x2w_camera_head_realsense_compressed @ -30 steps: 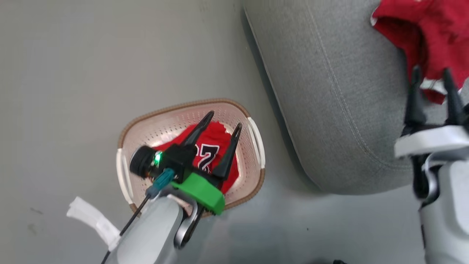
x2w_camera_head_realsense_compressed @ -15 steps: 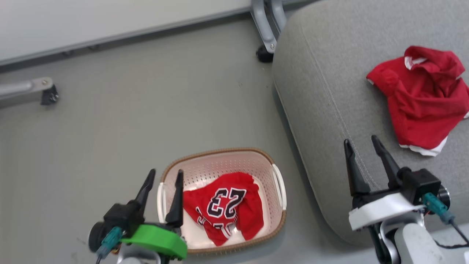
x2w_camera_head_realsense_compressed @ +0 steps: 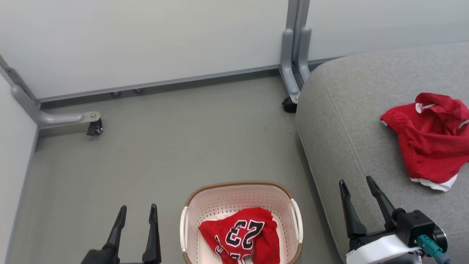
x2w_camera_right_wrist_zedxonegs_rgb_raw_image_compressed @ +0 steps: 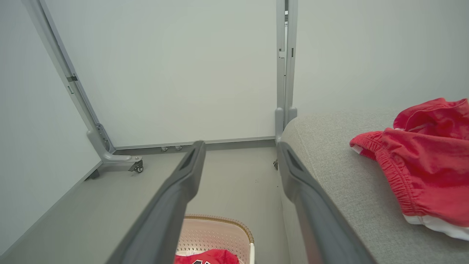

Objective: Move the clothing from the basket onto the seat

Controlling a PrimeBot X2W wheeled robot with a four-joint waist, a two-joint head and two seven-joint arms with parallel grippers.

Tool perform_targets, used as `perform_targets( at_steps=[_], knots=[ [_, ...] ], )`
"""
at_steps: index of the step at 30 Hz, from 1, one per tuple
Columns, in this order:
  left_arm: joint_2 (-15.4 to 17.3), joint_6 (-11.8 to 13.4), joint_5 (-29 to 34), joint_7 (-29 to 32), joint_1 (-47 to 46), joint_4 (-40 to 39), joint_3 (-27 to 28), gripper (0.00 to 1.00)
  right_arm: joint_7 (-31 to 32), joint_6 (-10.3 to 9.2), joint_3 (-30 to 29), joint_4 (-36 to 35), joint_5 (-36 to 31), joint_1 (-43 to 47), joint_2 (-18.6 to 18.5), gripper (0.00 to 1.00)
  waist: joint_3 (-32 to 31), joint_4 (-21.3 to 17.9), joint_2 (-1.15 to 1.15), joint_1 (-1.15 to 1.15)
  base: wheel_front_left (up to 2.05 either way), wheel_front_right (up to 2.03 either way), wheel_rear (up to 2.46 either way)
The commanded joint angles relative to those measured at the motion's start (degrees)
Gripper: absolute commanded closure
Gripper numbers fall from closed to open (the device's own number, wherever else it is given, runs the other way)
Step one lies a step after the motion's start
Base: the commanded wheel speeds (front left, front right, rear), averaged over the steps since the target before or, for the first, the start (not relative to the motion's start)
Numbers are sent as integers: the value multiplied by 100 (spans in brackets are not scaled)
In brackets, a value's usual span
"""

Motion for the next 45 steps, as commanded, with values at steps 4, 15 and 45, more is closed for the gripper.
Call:
perform_targets(
  at_steps=[4, 15, 45],
  knots=[
    [8, 71, 145, 2, 306, -201, 36, 0, -18, -2, -34, -174, -54, 263, 40, 0, -209, 110, 0, 0, 0, 0, 0],
    [7, 96, 244, 2, 307, -306, -26, 0, -18, -2, -91, -277, -152, 416, 88, 0, -305, 79, 0, 0, 0, 0, 0],
    [7, 133, 226, 2, 136, -218, -118, 0, -18, -2, -104, -346, -114, 305, 93, 0, -115, 28, 0, 0, 0, 0, 0]
  ],
)
